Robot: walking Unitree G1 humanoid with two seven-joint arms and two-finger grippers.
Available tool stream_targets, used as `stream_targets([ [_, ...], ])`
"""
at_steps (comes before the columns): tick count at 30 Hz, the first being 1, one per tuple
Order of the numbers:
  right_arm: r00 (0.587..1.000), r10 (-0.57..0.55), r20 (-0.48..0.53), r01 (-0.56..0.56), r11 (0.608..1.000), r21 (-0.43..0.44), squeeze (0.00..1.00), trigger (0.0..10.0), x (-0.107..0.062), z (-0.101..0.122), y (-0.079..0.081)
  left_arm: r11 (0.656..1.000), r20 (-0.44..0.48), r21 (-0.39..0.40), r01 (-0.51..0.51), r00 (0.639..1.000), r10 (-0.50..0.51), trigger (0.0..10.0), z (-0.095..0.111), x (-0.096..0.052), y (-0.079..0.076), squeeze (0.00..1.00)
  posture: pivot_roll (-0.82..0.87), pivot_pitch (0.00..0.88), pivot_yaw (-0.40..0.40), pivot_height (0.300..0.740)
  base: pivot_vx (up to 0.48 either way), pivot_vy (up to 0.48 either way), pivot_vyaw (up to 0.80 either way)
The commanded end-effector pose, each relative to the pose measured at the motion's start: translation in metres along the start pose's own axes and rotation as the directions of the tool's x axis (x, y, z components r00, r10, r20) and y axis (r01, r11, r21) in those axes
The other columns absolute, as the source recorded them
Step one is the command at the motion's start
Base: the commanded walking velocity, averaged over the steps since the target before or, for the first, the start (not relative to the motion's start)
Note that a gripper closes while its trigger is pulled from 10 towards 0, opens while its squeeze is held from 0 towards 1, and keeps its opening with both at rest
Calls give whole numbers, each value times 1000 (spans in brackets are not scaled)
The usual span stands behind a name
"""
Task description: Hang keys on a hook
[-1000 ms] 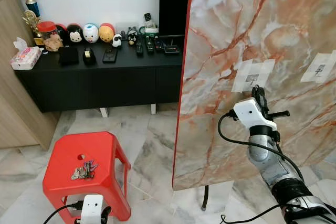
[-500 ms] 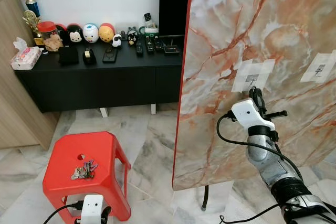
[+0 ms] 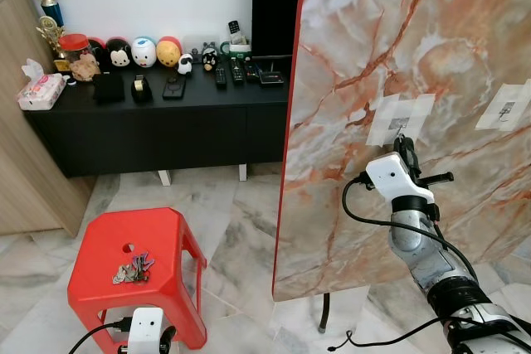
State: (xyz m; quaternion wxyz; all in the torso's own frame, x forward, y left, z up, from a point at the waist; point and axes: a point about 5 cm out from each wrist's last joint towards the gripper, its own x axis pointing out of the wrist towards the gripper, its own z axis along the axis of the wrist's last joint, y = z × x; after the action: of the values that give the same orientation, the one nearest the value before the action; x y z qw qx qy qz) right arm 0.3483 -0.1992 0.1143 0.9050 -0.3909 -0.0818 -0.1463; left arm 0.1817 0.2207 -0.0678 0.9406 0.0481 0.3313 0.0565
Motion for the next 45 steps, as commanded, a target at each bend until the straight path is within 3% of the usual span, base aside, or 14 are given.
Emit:
stream_targets([
  [1,1000,-8,3,8,1000,-8,0,10000,7,3,-5,1000,-29,3,0,1000,0,10000,-4,0,0,0,-38,0,-51,740,0,0,0],
  [43,997,70,-39,-70,998,1,0,10000,0,-4,5,1000,-34,3,-1,999,1,10000,-5,-1,-3,0,-34,0,-54,740,0,0,0],
  [44,997,68,-40,-68,998,11,1000,10000,-1,-4,5,1000,-35,3,-1,999,1,10000,-5,-1,-2,0,-35,0,-54,740,0,0,0],
  [45,997,67,-40,-66,998,17,1000,10000,-1,-4,5,1000,-35,4,-2,999,2,10000,-6,-1,-2,0,-34,0,-53,740,0,0,0],
])
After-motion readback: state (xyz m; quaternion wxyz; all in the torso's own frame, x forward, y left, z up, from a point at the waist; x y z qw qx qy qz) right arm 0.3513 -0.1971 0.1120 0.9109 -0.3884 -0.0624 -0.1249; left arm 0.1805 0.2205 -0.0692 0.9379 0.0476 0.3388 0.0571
